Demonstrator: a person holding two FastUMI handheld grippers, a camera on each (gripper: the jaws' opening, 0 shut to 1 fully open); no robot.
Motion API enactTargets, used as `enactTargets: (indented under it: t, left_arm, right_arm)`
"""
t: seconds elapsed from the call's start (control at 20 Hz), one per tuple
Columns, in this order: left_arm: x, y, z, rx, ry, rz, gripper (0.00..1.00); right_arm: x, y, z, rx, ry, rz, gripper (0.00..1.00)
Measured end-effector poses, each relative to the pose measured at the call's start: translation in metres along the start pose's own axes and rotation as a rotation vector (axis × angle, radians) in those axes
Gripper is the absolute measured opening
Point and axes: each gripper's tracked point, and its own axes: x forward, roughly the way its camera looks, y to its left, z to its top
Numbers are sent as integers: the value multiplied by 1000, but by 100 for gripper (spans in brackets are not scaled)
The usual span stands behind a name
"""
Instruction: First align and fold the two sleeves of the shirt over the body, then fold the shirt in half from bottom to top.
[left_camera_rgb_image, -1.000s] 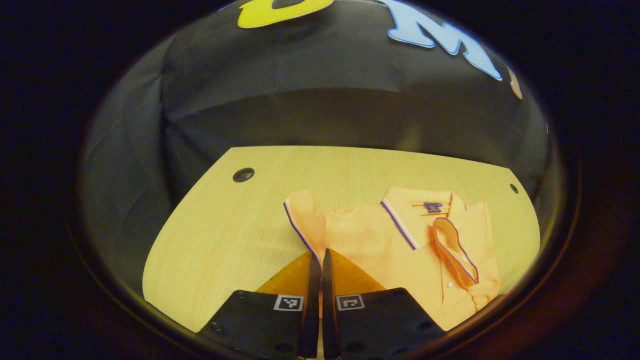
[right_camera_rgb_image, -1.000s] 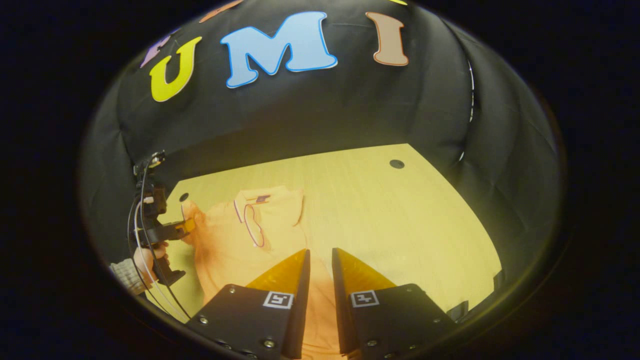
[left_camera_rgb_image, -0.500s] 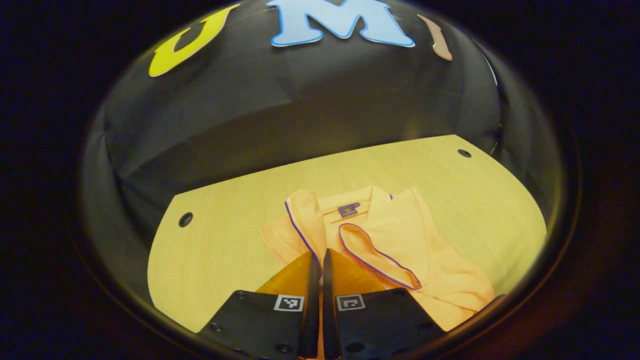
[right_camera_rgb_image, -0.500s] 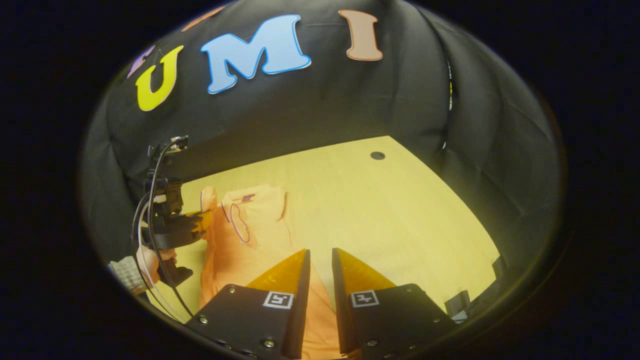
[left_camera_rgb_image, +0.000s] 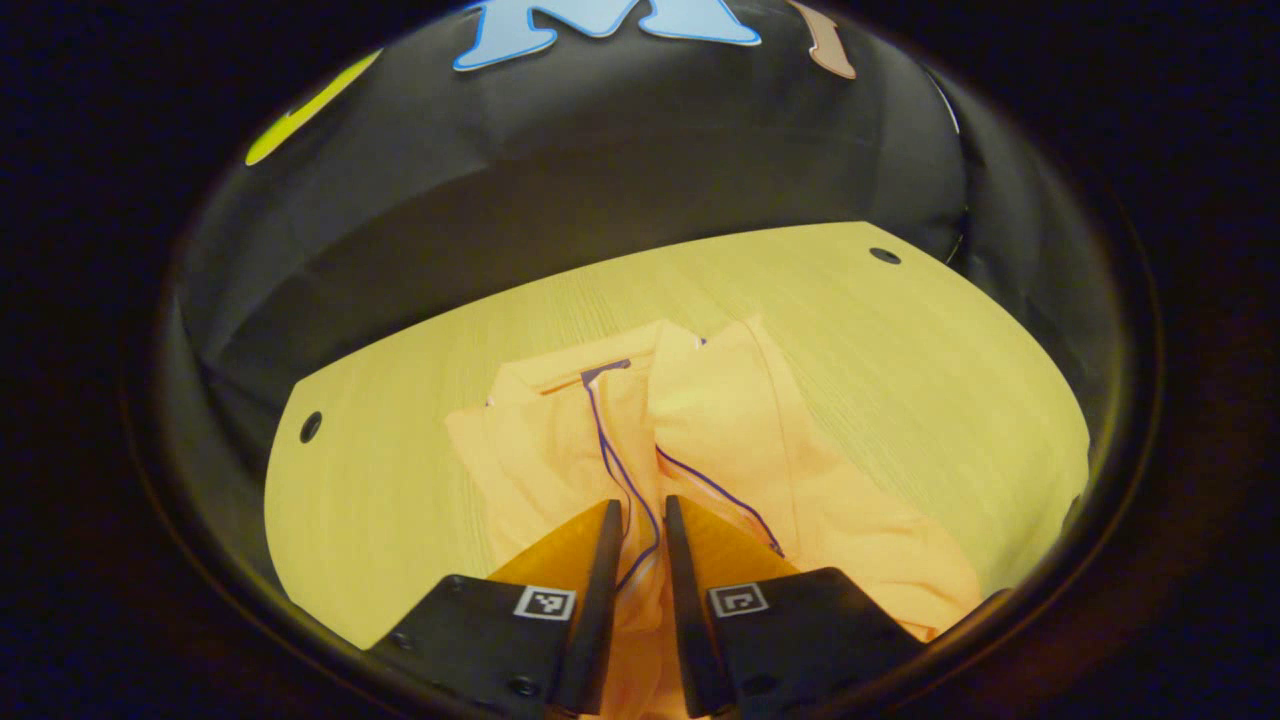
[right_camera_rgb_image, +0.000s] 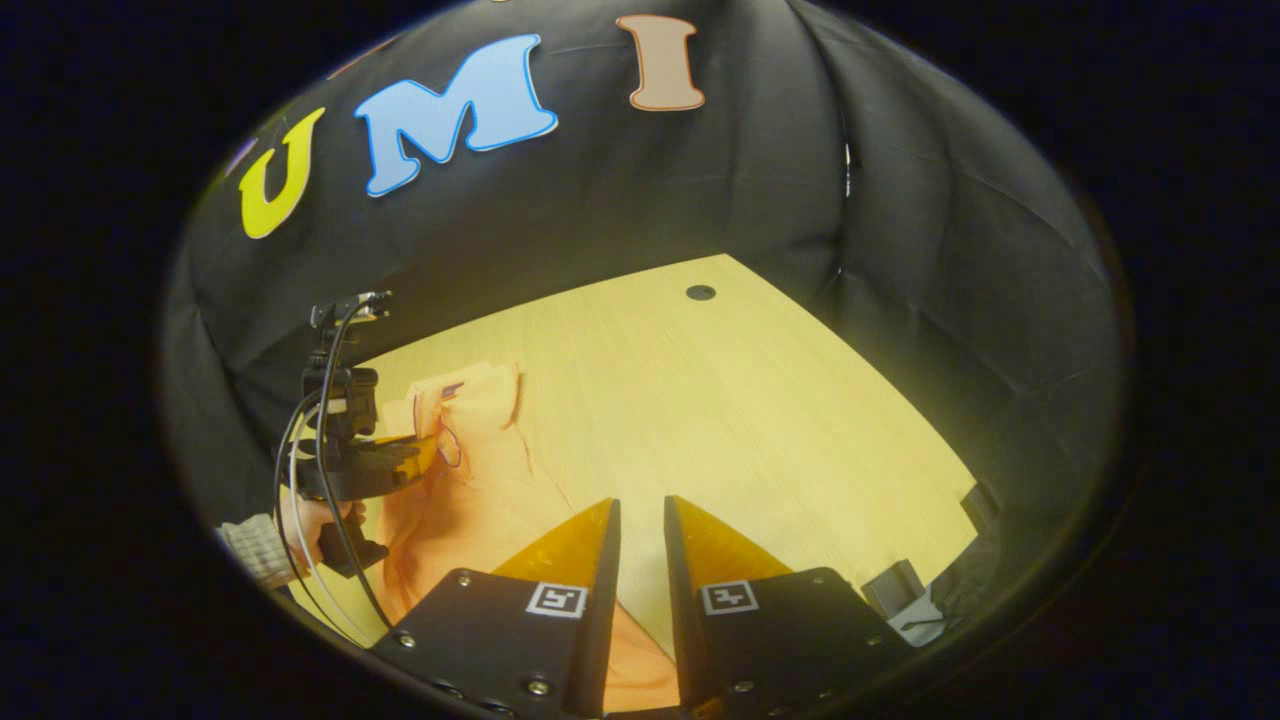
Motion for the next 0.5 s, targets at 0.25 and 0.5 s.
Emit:
enactTargets:
  t: [0.25, 0.5]
  left_arm:
    - [-8, 8, -4, -45, 10, -9, 84]
    - [-52, 33, -4, -112, -19, -11, 98]
  right_arm:
    - [7, 9, 0, -14, 8, 26, 27]
    - [12, 31, -6, -63, 33, 85, 27]
